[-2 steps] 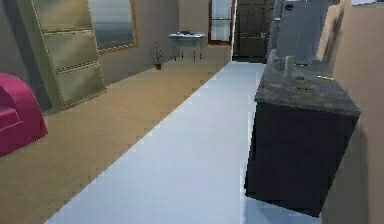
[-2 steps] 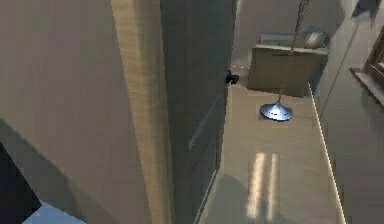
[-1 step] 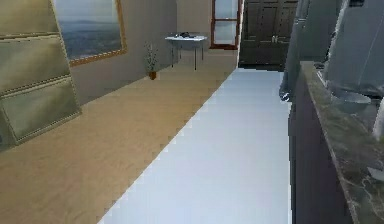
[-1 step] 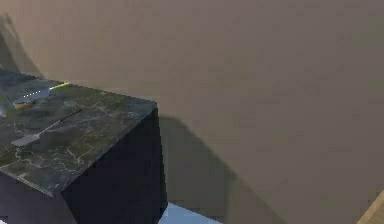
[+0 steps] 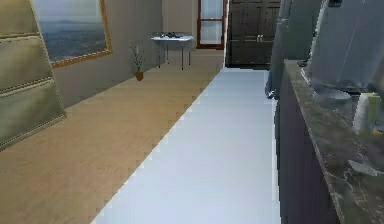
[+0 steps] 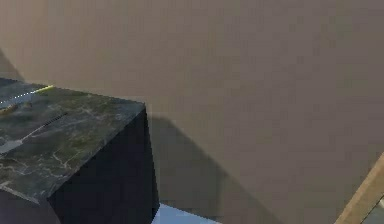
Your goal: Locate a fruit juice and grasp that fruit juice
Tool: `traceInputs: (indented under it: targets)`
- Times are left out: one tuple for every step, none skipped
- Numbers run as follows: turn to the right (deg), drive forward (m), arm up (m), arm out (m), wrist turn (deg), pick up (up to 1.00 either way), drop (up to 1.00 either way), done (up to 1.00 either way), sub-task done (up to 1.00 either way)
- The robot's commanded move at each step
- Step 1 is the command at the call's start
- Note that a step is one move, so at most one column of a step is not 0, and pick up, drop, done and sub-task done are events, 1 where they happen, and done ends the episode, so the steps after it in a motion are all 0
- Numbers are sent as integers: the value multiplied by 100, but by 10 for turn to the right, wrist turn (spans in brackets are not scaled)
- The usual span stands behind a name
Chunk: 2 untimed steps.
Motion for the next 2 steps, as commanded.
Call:
traceInputs:
  targets:
    - [0,40,0,0,0,0,0,0,0]
    - [180,0,0,0,0,0,0,0,0]
